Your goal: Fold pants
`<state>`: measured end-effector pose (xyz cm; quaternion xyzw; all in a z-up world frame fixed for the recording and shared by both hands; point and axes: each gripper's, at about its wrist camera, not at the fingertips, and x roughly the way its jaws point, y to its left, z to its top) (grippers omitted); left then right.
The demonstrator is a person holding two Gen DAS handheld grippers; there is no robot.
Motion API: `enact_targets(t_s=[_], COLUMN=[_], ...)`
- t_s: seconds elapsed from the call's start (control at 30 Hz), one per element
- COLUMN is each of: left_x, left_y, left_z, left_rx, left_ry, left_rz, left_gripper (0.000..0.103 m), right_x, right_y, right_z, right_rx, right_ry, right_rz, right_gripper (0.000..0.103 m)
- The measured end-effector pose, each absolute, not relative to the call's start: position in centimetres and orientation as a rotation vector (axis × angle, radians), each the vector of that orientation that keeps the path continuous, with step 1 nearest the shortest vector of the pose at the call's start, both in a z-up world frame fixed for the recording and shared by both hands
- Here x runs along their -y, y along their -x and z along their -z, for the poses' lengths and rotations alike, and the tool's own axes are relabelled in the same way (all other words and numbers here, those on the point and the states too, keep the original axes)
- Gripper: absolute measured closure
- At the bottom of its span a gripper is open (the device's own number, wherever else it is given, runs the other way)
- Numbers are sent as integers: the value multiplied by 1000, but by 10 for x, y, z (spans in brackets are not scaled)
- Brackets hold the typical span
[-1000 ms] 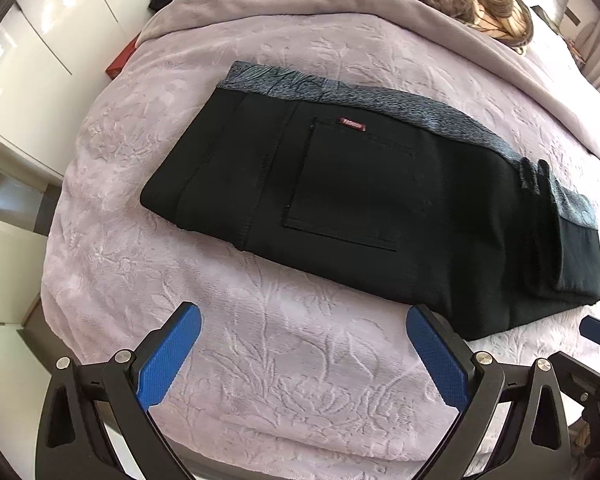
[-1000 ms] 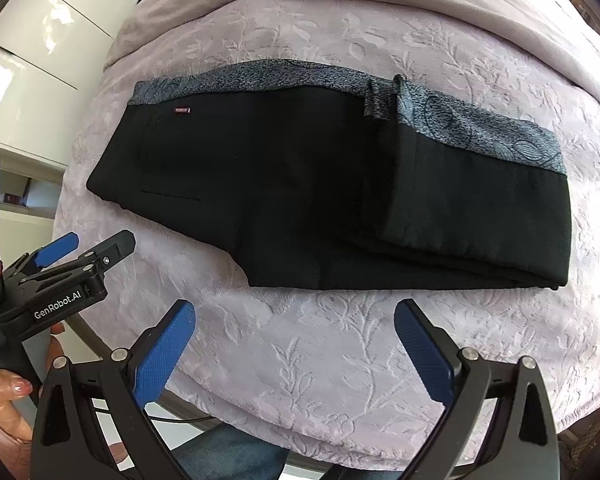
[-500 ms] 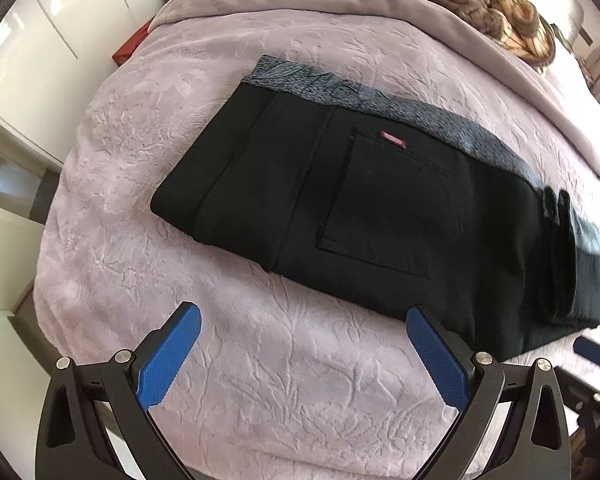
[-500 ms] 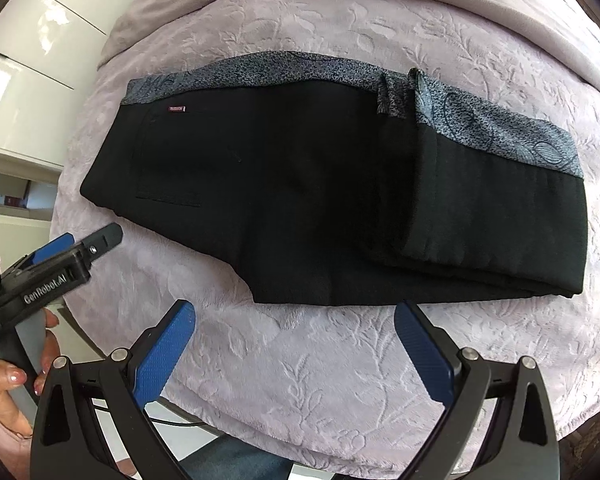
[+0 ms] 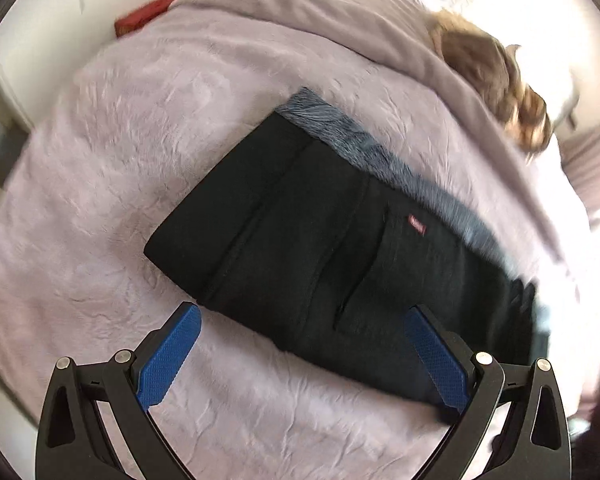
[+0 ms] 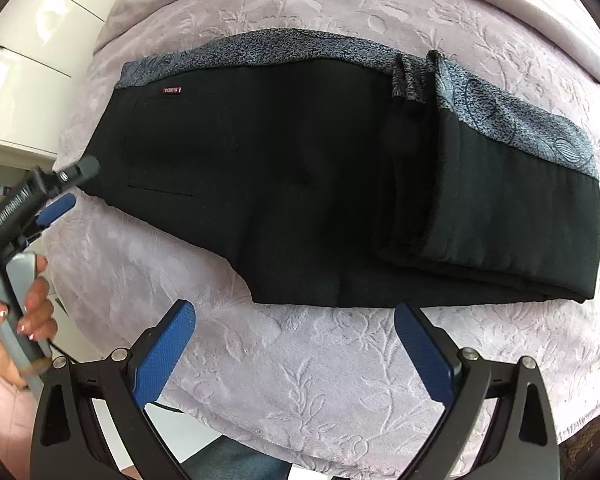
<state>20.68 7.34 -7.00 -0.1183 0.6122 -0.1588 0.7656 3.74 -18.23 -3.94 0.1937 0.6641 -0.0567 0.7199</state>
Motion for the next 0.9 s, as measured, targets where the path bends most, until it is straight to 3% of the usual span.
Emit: enact_targets(t_s=[0.27, 0.73, 0.8, 0.9], left_x=[-96, -82, -85, -82], left_y=[-212, -209, -212, -210], left_z=[103, 123, 116, 95], left_rx=[-1339, -1363, -1362, -1305], left_ry=[530, 550, 584, 585], left_rz=[419, 406, 367, 396], left_gripper=[0, 0, 8, 8], right_x=[180, 168, 168, 173], right_y=[-39, -45, -46, -46], right_z=[48, 58, 55, 44], right_rx=[-1492, -1500, -1488, -1457], right_ry=[-409, -408, -412, -409], right_rz=[99, 58, 55, 45], right_gripper=[3, 3, 3, 3])
